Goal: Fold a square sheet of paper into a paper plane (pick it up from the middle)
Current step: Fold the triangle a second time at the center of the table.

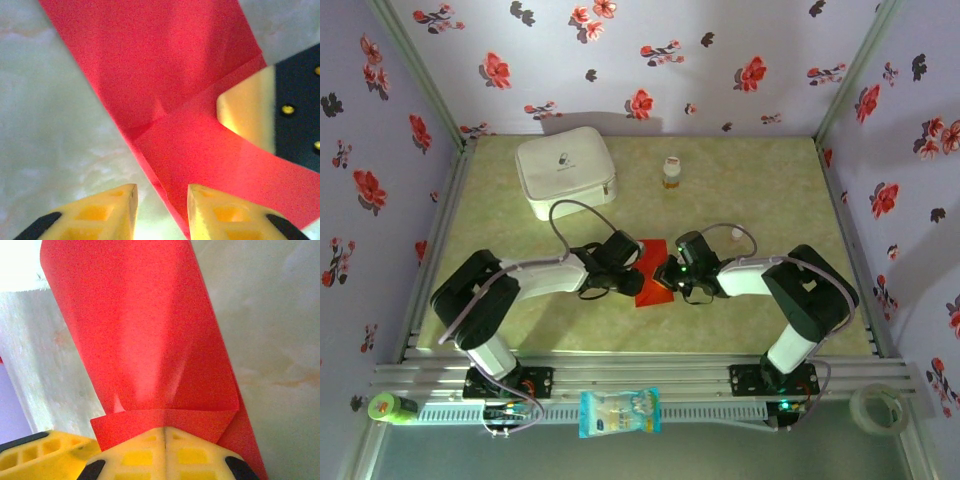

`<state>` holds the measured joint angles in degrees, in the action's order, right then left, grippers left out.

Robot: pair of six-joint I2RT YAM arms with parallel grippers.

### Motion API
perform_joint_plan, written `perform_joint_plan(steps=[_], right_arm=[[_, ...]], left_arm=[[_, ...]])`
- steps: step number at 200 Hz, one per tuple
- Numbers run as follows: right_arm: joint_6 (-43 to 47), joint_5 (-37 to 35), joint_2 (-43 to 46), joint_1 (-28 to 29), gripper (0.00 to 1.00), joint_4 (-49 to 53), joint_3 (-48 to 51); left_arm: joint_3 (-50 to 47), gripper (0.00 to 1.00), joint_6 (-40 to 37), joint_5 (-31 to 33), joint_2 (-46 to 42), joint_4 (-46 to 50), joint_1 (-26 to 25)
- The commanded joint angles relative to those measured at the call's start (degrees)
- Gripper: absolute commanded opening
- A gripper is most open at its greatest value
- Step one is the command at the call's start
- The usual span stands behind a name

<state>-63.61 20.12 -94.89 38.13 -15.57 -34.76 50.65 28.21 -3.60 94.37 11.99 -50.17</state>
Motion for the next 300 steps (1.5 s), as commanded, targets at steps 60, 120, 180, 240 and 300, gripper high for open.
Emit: perform_joint_plan(steps=[60,120,180,240,300], right_arm=[[-0.10,-3.91,-1.80,-0.16,0.00,6.21,1.62],[-0.12,-3.97,-1.56,-0.16,0.00,6.82,1.34],[-0.11,-4.05,-1.45,-0.16,0.00,7.22,1.04],[-0.01,-3.88,-1.60,-0.16,0.00,7.40,0.93],[0.24,-3.81,-1.76,-0.16,0.00,7.82,0.86]], left_arm=[[-0.01,0.08,11.61,-11.71,-8.35,-2.15,0.25],[-1.35,0.00,17.21,-18.78,-2.15,-10.41,-0.28],[-1.51,0.00,16.95,-19.91,3.22,-10.92,-0.36],[-1.92,0.00,16.13,-17.94,5.48,-10.72,-0.41],[-5.06,0.00,16.83,-17.24,6.03,-12.03,-0.37]])
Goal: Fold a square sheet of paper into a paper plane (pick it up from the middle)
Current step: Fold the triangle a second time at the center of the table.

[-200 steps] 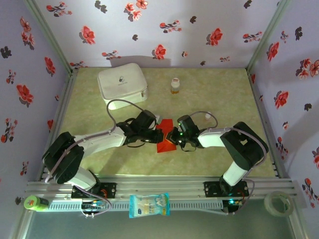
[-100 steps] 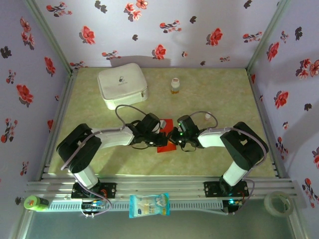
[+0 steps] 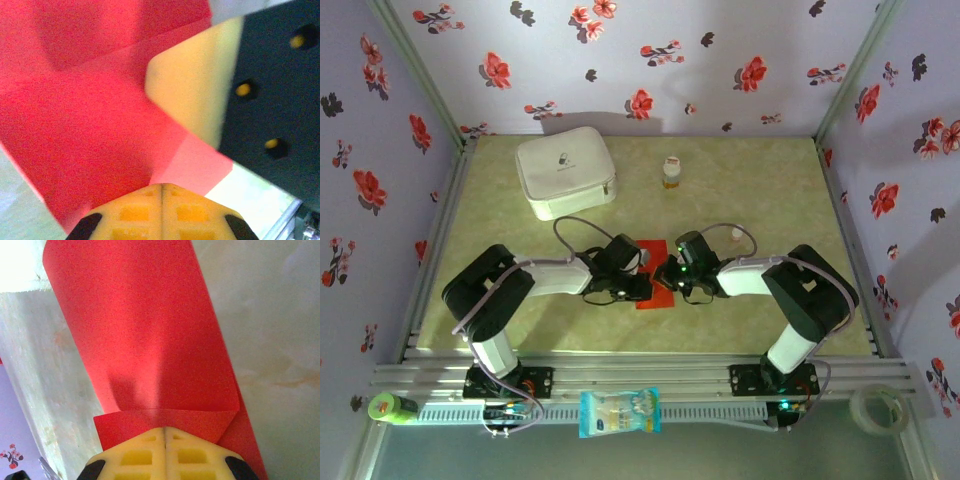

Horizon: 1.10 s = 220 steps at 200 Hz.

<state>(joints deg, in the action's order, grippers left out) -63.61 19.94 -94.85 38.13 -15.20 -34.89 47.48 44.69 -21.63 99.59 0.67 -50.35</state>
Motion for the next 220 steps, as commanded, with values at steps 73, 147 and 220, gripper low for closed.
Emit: perform_joint_plan(steps=[73,147,220], right_arm=[[0.51,-4.08,-2.18,-0.16,0.00,8.08,1.06],[0.95,-4.22,-2.53,-0.16,0.00,8.63,0.84],[0.99,-3.98,-2.55,-0.16,0.00,8.52,0.63]], left_arm=[[-7.75,0.00,3.23,0.71,-2.65,-3.65,-0.60],[-15.34,0.00,5.84,0.73,-8.35,-5.41,-0.89],[-15.85,0.07,6.95,0.19,-20.20,-8.87,0.75]])
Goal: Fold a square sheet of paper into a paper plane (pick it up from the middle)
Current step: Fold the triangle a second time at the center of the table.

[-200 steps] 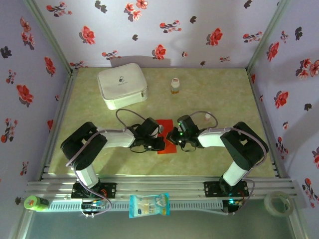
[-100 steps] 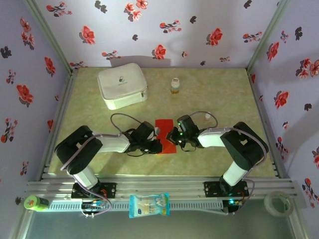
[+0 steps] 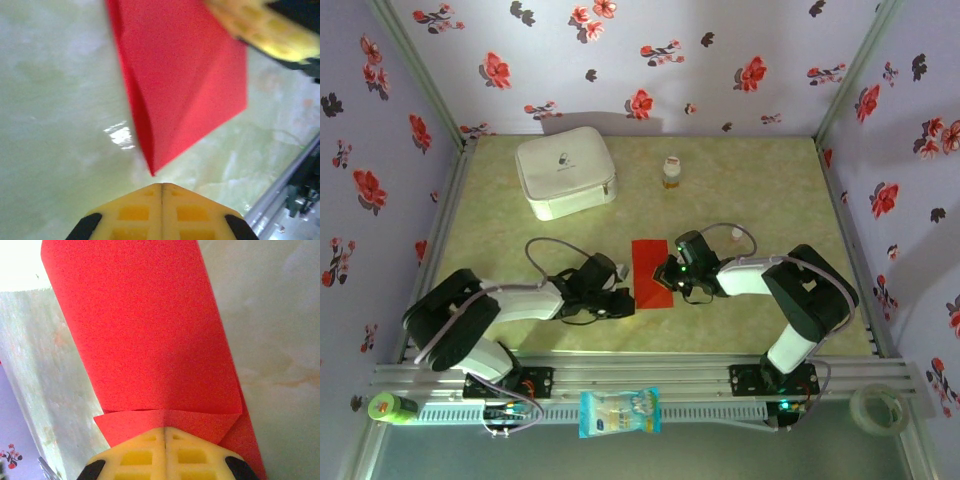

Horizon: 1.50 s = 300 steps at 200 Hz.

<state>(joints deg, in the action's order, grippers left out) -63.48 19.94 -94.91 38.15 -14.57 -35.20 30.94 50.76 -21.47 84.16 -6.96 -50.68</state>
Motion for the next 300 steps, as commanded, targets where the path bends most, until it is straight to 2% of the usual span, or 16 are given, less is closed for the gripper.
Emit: perform_joint_plan(steps=[1,21,58,84,109,182,232,277,300], right_arm=[[0.84,-3.96,-2.48,-0.18,0.00,7.89,0.93],[0.82,-4.01,-2.51,-0.16,0.00,7.92,0.98],[0.47,-3.79,-2.47,-0.18,0.00,7.41,0.99],[0.55,-3.60,-2.28,-0.18,0.00,7.76,0.87],[0.73,-3.55,-2.05,-0.11,0.00,7.84,0.86],[1.43,-1.36,-0.71,-0.11,0.02,4.00,-0.39],[1.94,2.23,2.80,1.23,0.04,0.62,-1.77],[1.52,3.49,-0.10,4.08,0.04,-0.66,-1.44],[1.32,1.14,-1.81,4.04,0.02,1.81,-0.46]], left_arm=[[0.74,0.07,0.89,0.03,-4.87,-1.27,1.18],[3.46,0.07,-0.37,-0.06,-3.65,-0.46,1.96],[9.23,0.03,-2.11,-1.07,5.71,-0.79,2.08],[9.81,0.02,-1.15,-1.11,10.29,-4.21,2.33],[8.86,0.00,-1.54,-0.20,13.22,-3.66,2.34],[-2.70,0.00,3.52,0.91,12.97,-10.13,2.07],[-2.47,0.00,3.31,0.93,12.45,-9.61,1.81],[-1.85,0.00,3.16,1.04,12.35,-8.78,1.81],[-1.76,0.00,2.89,1.18,12.03,-7.93,1.81]])
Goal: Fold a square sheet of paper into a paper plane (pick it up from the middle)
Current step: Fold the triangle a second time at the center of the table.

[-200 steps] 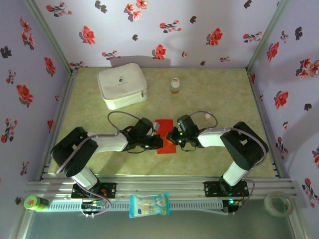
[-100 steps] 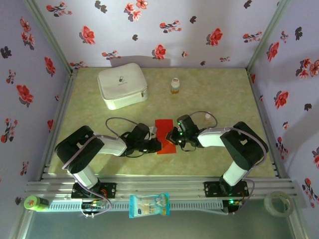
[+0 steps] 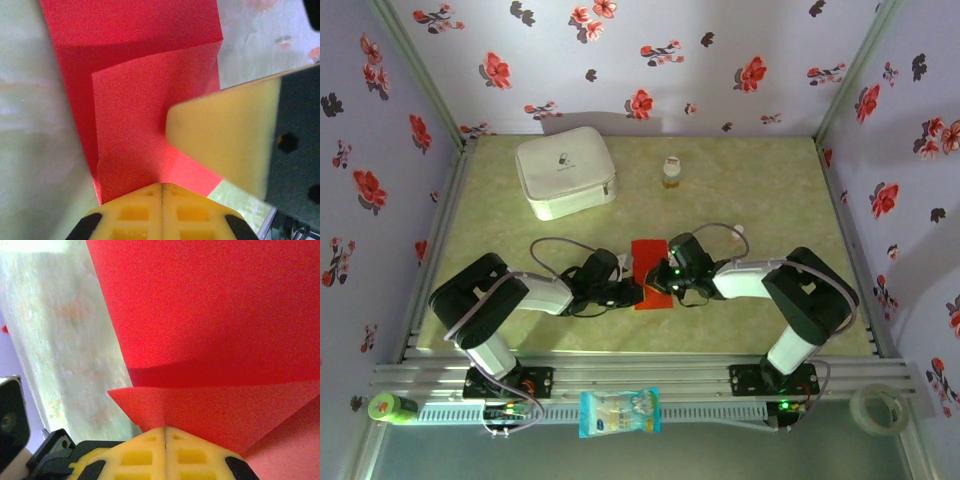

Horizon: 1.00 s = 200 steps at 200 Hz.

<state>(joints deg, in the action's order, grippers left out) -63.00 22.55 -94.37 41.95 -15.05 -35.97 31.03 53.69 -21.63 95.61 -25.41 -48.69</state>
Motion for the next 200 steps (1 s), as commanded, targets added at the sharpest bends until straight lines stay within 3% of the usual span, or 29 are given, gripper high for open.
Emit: perform_joint_plan(steps=[1,30,114,168,200], right_arm=[[0.85,-1.59,-2.38,0.24,0.02,2.43,0.34],[1.30,-4.33,-3.85,-1.98,0.00,2.31,2.00],[3.68,-2.49,-0.76,-9.50,0.01,3.14,1.62],[2.32,1.66,-0.93,-7.06,0.02,-0.21,3.26],[1.13,1.07,-0.80,-3.83,0.02,-0.36,3.60]], left_arm=[[-1.85,0.00,-0.06,1.33,0.60,10.58,-0.18],[-1.78,0.00,-0.65,1.53,-0.10,11.92,-0.20],[-1.45,0.00,-1.09,1.51,-0.58,12.77,-0.25],[1.61,0.00,-1.79,2.84,-10.13,16.41,-0.36],[5.47,0.00,-3.28,2.73,-10.32,18.64,-0.32]])
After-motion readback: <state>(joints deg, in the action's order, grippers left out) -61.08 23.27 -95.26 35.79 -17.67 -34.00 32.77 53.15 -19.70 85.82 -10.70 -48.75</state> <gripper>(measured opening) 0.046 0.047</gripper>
